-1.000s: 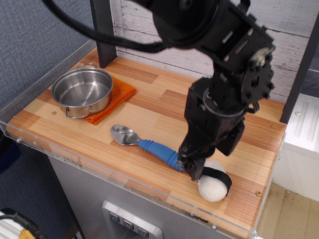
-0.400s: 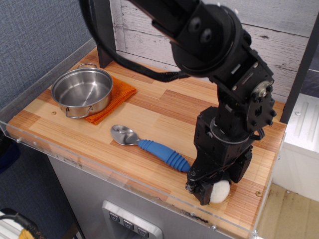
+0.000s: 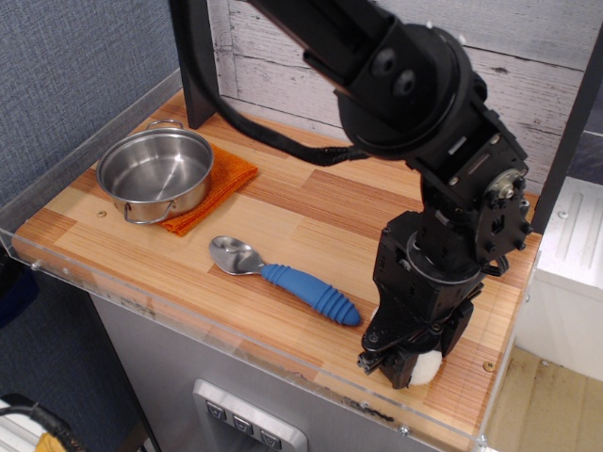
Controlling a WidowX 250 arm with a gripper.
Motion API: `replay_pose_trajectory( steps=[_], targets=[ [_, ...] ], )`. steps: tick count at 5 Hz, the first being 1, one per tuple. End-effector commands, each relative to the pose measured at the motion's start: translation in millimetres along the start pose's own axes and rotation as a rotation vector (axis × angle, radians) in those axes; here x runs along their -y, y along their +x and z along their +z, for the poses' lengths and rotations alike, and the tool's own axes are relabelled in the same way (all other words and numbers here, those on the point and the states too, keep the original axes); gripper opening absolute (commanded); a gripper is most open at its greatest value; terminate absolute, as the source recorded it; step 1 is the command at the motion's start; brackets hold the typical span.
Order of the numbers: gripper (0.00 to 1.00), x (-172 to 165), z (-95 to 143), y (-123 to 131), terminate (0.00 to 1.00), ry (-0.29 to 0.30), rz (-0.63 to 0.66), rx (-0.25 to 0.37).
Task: Move the mushroom and place top left to the right of towel
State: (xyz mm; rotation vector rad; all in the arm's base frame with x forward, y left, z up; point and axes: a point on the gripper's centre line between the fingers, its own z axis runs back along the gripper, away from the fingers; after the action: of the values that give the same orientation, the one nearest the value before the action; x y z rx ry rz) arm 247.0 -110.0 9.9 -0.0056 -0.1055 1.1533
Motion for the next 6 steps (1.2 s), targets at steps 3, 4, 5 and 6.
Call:
replay_pose_trajectory(
  steps=[3, 4, 5, 6],
  targets=[
    [0.00, 12.0, 44.2, 11.7, 0.00, -0.073, 0.020, 0.023],
    [0.00, 18.0, 59.3, 32.7, 0.00, -0.096, 0.059, 0.041],
    [0.00, 23.0, 67.4, 55.0, 0.00, -0.100, 0.083, 0.060],
    [0.00, 29.1, 74.9, 81.4, 0.00, -0.101, 0.103, 0.090]
  ],
)
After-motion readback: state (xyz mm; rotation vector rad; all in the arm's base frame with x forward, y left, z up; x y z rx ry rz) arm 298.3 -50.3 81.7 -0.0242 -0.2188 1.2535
